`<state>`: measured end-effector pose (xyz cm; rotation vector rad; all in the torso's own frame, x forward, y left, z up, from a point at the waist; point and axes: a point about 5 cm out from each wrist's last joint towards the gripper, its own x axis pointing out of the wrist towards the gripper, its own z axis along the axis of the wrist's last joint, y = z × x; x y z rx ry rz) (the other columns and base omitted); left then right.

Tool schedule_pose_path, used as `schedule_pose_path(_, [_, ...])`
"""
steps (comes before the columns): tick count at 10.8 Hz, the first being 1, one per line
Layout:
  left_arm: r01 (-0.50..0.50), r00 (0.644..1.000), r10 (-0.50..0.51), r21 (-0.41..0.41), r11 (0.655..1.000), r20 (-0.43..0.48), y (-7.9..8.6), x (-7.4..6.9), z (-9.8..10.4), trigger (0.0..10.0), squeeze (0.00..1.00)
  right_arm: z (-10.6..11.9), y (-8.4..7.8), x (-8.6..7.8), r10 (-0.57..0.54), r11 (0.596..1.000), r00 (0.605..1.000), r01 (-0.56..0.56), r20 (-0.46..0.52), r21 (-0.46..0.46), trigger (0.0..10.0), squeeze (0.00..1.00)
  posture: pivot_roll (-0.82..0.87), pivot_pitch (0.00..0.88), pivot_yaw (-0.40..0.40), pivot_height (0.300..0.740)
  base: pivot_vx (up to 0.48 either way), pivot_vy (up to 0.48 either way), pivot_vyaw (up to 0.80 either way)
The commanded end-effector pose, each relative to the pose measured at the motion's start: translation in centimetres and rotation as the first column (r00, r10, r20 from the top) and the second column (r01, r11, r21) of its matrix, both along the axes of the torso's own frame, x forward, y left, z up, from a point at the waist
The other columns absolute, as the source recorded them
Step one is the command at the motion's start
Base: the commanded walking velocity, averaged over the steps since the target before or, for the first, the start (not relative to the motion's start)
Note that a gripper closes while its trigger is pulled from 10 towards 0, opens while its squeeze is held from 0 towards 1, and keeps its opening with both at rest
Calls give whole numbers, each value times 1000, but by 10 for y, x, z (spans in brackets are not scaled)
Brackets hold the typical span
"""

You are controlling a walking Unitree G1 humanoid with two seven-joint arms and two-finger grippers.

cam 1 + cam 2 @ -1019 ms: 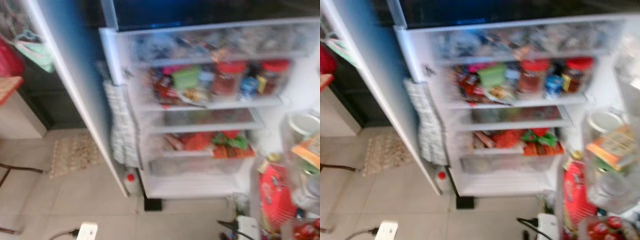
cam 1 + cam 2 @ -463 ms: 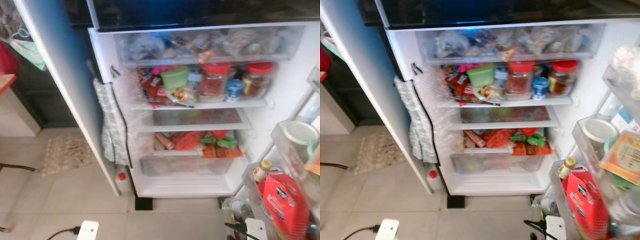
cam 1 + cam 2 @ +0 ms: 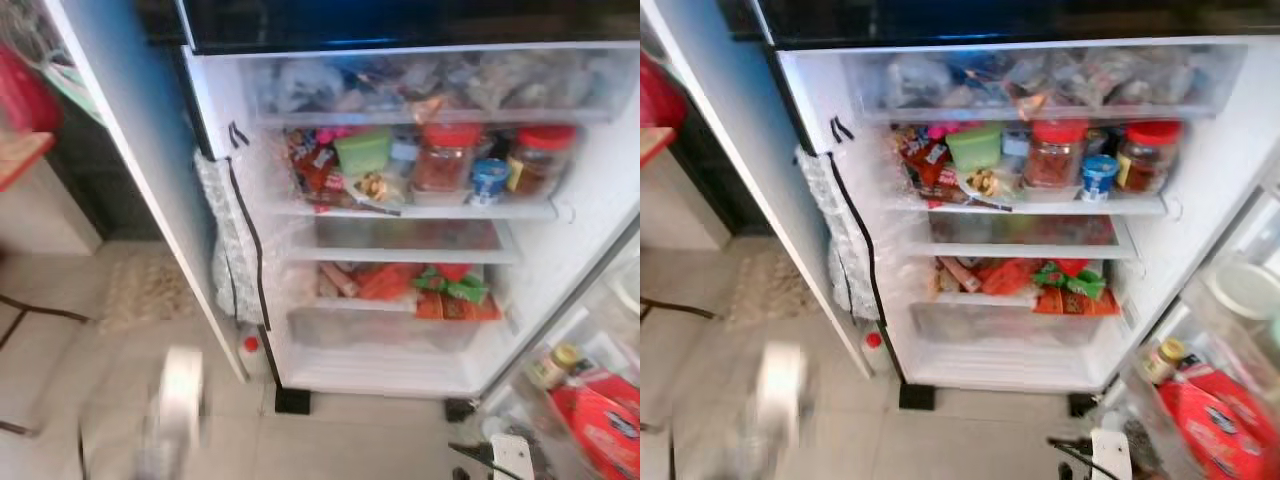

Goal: Restocking fridge

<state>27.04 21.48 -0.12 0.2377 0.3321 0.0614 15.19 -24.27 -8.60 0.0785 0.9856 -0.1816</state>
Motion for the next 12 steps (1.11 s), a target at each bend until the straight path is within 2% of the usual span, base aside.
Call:
schedule_pose_path(1, [15, 991, -22, 51, 999, 133, 2, 5, 17, 10000, 0, -3, 0, -8, -11, 1000, 1000, 11, -24, 10, 10000, 0, -103, 0, 67, 740, 0, 0, 0])
schedule_pose_path(2, [81, 969, -112, 146, 986, 222, -4, 14, 34, 10000, 0, -3, 0, -8, -12, 1000, 1000, 12, -25, 12, 10000, 0, -87, 0, 62, 740, 0, 0, 0])
schedule_pose_path(3, [192, 934, -204, 68, 979, 293, -25, 21, 48, 10000, 0, -3, 0, -9, -1, 1000, 1000, 2, -29, 11, 10000, 0, -75, 0, 60, 740, 0, 0, 0])
schedule_pose_path(4, [296, 895, -290, 35, 955, 340, -49, 21, 57, 10000, 0, -3, 0, -8, 2, 1000, 1000, -2, -30, 13, 10000, 0, -84, 0, 60, 740, 0, 0, 0])
schedule_pose_path(5, [404, 865, -375, -19, 915, 333, -75, 16, 58, 10000, 0, -3, 0, -8, -1, 1000, 1000, 1, -27, 13, 10000, 0, -84, 0, 60, 740, 0, 0, 0])
schedule_pose_path(6, [464, 842, -427, -37, 885, 330, -88, 4, 57, 10000, 0, -3, 0, -8, -13, 1000, 1000, 14, -26, 14, 10000, 0, -90, 0, 67, 740, 0, 0, 0])
schedule_pose_path(7, [417, 868, -366, -89, 905, 336, -82, -1, 57, 10000, 0, -3, -1, -8, -20, 1000, 1000, 20, -24, 12, 10000, 0, -74, 0, 64, 740, 0, 0, 0])
schedule_pose_path(9, [389, 879, -344, -81, 917, 331, -75, 0, 62, 10000, 0, -3, 0, -7, -16, 1000, 1000, 16, -25, 11, 10000, 0, -75, 0, 61, 740, 0, 0, 0])
schedule_pose_path(12, [386, 883, -346, -74, 919, 316, -77, 3, 68, 10000, 0, -2, 0, -5, -17, 1000, 1000, 17, -18, 16, 10000, 0, -84, 0, 63, 740, 80, -209, -783])
